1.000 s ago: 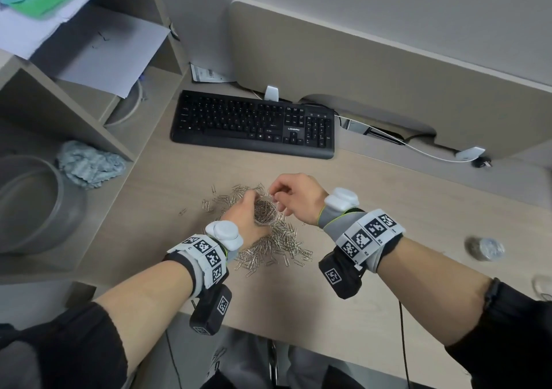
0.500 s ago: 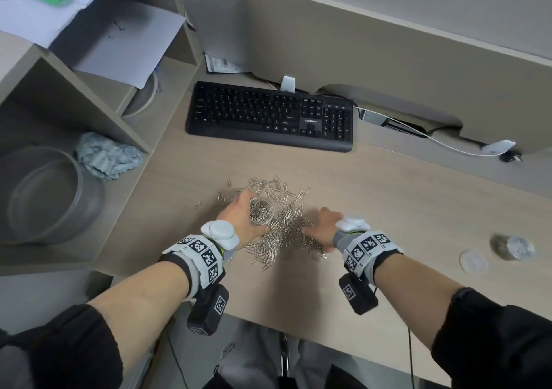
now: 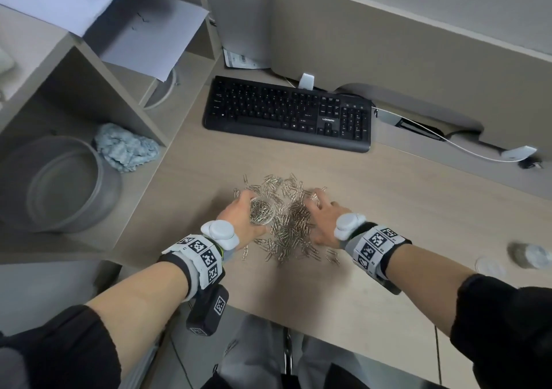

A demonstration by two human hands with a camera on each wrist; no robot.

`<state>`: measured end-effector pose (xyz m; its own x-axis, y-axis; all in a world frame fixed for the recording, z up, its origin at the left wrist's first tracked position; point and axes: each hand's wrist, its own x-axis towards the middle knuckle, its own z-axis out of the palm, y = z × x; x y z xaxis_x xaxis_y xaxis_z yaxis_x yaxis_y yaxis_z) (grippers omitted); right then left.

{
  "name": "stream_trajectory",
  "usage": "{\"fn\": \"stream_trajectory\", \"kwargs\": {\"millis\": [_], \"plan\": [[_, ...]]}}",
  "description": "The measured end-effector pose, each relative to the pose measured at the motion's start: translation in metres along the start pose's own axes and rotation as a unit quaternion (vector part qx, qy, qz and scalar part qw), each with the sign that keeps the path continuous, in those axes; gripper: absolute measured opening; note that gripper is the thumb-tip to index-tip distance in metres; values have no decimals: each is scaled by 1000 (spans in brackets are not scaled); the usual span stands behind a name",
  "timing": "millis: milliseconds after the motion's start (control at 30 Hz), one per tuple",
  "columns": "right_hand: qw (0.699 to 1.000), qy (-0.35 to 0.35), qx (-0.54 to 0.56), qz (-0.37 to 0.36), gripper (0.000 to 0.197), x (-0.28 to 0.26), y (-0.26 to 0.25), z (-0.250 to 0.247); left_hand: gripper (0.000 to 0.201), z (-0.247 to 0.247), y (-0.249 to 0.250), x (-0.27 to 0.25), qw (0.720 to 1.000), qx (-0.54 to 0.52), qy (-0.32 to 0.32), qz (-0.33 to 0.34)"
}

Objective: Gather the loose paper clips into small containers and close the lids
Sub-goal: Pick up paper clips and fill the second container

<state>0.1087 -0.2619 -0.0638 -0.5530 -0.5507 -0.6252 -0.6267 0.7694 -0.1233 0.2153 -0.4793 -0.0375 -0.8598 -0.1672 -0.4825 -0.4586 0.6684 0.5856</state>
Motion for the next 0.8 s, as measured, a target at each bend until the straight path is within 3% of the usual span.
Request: {"fn": "stream_trajectory", "kwargs": {"millis": [133, 300, 433, 600, 667, 800], "plan": [[999, -10, -25, -30, 104, 15, -15, 3, 60, 0, -6, -1, 1000, -5, 3, -9], [999, 6, 16, -36, 69, 30, -25, -9, 65, -1, -12, 2, 1000, 7, 8, -26], [998, 4, 50, -32, 68, 29, -26, -11, 64, -2, -11, 6, 1000, 10, 5, -24], [990, 14, 128, 50, 37, 22, -22, -22, 65, -1, -5, 11, 1000, 22, 4, -15], [974, 33, 210, 79, 23, 17, -17, -28, 63, 2, 0, 13, 1000, 24, 1, -5], [914, 46, 395, 79, 14, 5, -17, -53, 69, 8, 9, 16, 999, 43, -23, -3]]}}
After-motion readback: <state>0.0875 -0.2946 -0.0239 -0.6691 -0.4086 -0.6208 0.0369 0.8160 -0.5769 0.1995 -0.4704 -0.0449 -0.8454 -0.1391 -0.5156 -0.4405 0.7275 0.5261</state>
